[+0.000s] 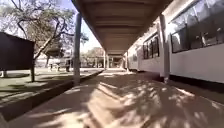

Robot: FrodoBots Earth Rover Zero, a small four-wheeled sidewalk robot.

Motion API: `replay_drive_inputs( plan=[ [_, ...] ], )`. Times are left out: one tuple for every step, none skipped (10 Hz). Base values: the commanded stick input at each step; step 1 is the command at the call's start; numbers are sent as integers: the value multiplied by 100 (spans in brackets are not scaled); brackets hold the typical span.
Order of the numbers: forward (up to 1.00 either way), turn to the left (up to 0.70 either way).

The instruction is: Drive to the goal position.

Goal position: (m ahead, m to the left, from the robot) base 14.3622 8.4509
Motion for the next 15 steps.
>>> replay_drive_inputs(
  plan=[
    [70, 0],
    [70, 0],
    [70, 0],
    [70, 0],
    [70, 0],
    [70, 0],
    [70, 0],
    [70, 0],
    [70, 0],
    [70, 0],
    [70, 0],
    [70, 0],
    [70, 0],
    [70, 0],
    [70, 0]
  ],
)
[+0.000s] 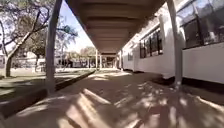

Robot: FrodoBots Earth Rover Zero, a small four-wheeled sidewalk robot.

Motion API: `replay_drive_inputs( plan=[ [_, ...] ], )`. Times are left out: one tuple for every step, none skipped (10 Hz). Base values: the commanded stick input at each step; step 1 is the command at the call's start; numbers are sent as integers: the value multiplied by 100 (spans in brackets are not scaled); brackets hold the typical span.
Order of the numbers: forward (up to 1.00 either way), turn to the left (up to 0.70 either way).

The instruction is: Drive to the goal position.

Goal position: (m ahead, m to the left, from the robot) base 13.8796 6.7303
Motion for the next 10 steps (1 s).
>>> replay_drive_inputs(
  plan=[
    [70, 0],
    [70, 0],
    [70, 0],
    [70, 0],
    [70, 0],
    [70, 0],
    [70, 0],
    [70, 0],
    [70, 0],
    [70, 0]
  ],
)
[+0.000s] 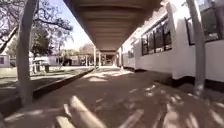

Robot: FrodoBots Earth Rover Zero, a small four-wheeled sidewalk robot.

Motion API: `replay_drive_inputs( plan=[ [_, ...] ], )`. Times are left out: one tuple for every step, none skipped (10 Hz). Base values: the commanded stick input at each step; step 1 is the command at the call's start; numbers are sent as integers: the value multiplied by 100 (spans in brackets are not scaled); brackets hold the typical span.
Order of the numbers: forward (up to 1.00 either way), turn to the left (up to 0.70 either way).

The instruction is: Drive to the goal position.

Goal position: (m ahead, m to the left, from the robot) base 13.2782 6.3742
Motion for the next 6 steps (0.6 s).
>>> replay_drive_inputs(
  plan=[
    [70, 0],
    [70, 0],
    [70, 0],
    [70, 0],
    [70, 0],
    [70, 0]
  ],
)
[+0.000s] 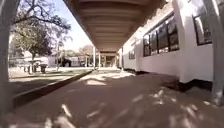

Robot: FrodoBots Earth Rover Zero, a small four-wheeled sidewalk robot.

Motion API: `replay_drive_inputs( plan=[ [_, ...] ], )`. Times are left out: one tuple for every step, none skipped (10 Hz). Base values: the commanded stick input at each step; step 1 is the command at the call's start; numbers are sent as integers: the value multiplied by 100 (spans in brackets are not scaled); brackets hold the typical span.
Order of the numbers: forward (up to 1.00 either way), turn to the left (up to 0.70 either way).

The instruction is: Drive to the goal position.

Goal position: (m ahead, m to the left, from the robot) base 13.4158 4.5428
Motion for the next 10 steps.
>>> replay_drive_inputs(
  plan=[
    [70, 0],
    [70, 0],
    [70, 0],
    [70, 0],
    [70, 0],
    [70, 0],
    [70, 0],
    [70, 0],
    [70, 0],
    [70, 0]
  ],
)
